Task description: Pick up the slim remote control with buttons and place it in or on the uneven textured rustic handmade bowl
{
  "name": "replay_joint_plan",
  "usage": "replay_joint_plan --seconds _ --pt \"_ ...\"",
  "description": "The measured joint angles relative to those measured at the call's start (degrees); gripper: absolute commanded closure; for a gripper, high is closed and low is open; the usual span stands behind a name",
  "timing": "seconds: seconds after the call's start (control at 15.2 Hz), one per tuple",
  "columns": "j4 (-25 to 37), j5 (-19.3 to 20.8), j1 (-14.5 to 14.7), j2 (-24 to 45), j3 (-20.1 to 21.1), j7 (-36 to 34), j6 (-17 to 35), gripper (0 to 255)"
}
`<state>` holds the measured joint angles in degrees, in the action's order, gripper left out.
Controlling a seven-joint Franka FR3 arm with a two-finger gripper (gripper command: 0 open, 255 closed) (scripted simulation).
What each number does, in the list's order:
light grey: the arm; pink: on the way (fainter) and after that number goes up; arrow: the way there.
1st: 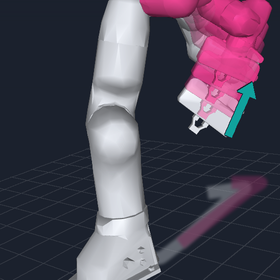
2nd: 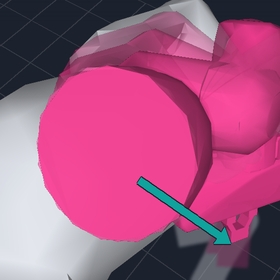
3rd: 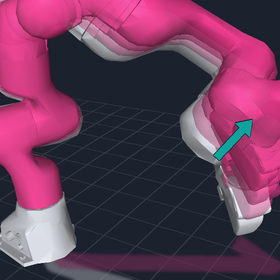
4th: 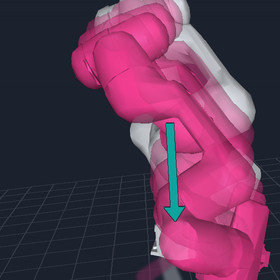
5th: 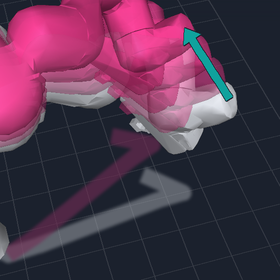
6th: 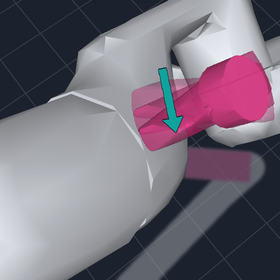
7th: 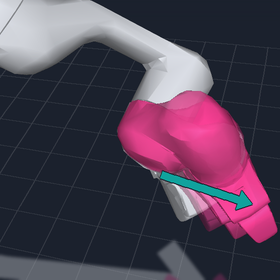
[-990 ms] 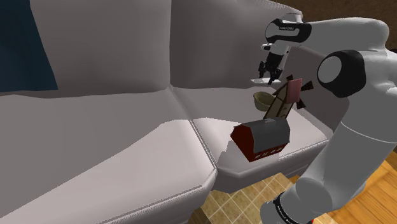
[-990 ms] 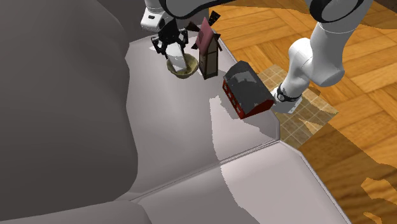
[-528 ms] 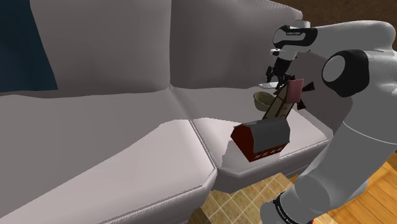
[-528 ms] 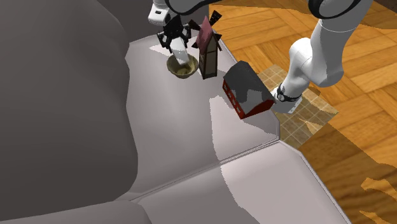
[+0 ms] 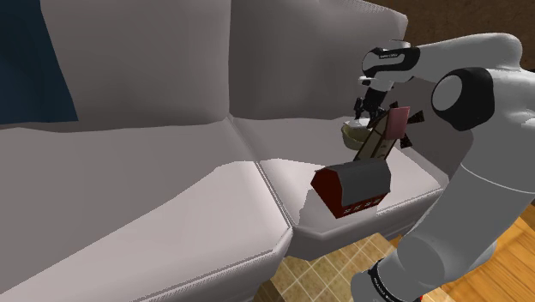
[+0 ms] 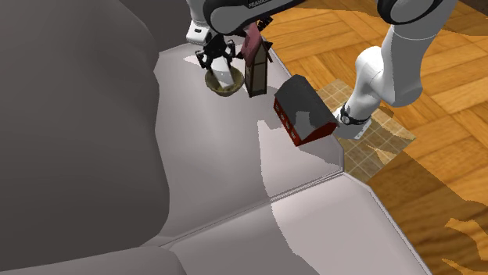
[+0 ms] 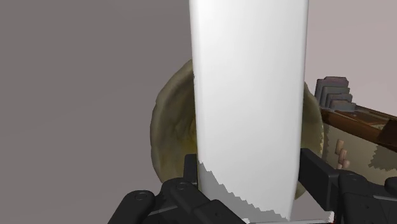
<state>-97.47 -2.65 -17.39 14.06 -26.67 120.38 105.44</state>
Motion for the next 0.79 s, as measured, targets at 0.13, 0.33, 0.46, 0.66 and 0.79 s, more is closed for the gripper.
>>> replay_joint_plan --seconds 0.13,0.33,0.46,0.66,0.79 --pt "-0.9 -0.2 -0.1 0.4 0.0 0.1 1.2 255" --pt "-1.5 -0.2 -0.1 0.4 0.0 0.2 1.9 255" --pt "-1.5 -0.2 -0.1 0.4 0.0 0.2 1.9 255" --pt "-1.5 -0.2 -0.1 0.4 0.0 0.2 2.0 0" --pt "-1.5 -0.2 -0.1 0.4 0.0 0.2 2.0 0"
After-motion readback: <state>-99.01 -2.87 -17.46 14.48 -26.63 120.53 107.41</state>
